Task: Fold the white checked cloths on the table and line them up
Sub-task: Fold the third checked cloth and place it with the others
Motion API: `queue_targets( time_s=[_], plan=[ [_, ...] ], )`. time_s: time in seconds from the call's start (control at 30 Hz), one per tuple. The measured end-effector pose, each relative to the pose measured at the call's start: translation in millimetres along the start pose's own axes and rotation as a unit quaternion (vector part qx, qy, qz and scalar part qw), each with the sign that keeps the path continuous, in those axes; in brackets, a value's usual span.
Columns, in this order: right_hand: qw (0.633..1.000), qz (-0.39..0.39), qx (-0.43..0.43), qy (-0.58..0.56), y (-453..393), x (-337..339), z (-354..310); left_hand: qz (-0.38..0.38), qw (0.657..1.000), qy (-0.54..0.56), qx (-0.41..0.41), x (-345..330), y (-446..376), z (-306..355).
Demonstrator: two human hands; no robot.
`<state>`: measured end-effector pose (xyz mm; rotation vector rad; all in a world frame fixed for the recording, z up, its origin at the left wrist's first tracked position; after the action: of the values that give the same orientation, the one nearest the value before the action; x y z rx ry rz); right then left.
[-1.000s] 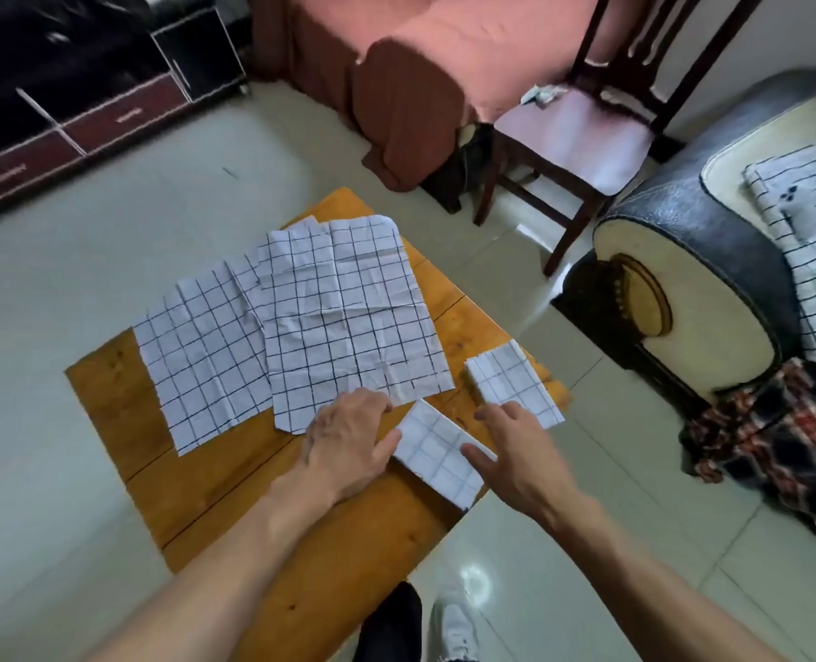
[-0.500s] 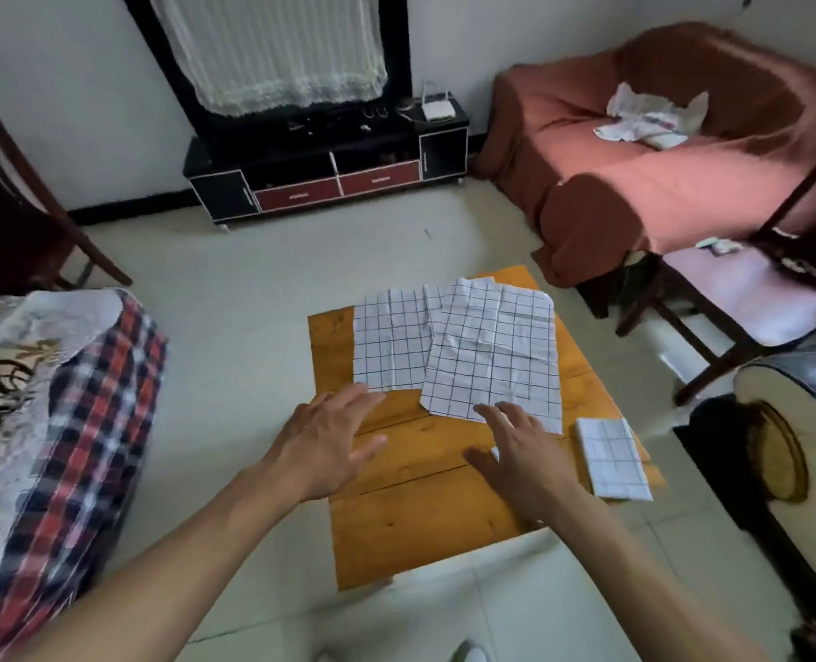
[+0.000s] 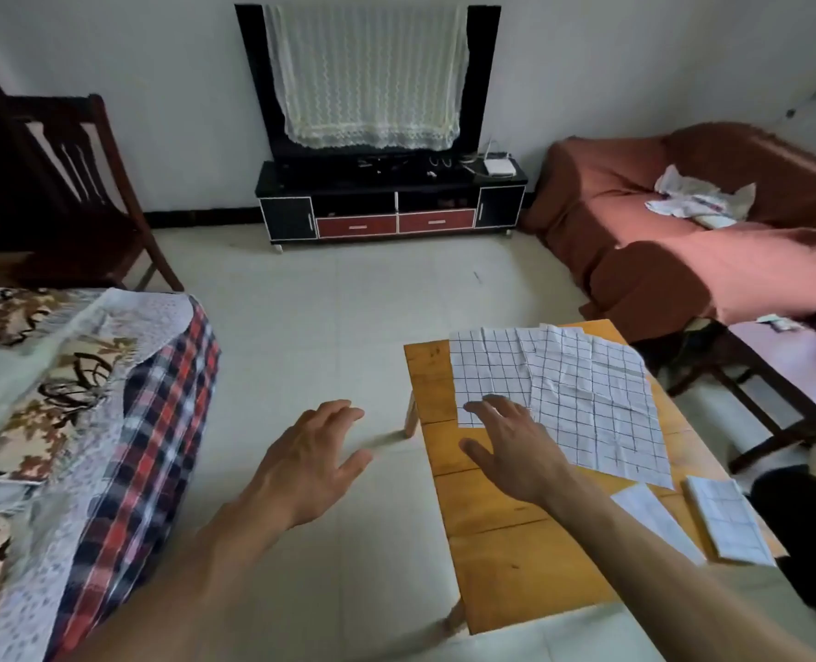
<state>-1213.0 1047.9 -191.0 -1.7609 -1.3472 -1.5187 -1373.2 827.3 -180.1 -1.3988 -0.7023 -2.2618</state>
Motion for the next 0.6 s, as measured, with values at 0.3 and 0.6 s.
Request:
queue_targets(
  time_s=[0.3,0.6],
  plan=[
    [1.0,0.011,0.01,0.015,-69,10,-98,0.014,0.999,0.027,-0.03,43,-31,-82],
    [1.0,0.015,0.009,0.023,-224,3,-115,-0.011,0.998,-0.052,-0.015,75,-152,-143]
  ],
)
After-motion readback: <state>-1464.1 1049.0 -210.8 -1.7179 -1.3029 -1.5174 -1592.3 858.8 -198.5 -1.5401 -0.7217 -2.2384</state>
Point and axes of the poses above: each hand's wrist, its own y-axis away from the middle knuckle, its own x-axis out of the back of the hand, z = x × y, the point moved 1 cm from there along -y, towards the middle knuckle, and after that the axes turned 5 degrees about -z, right-handed, at the moved point
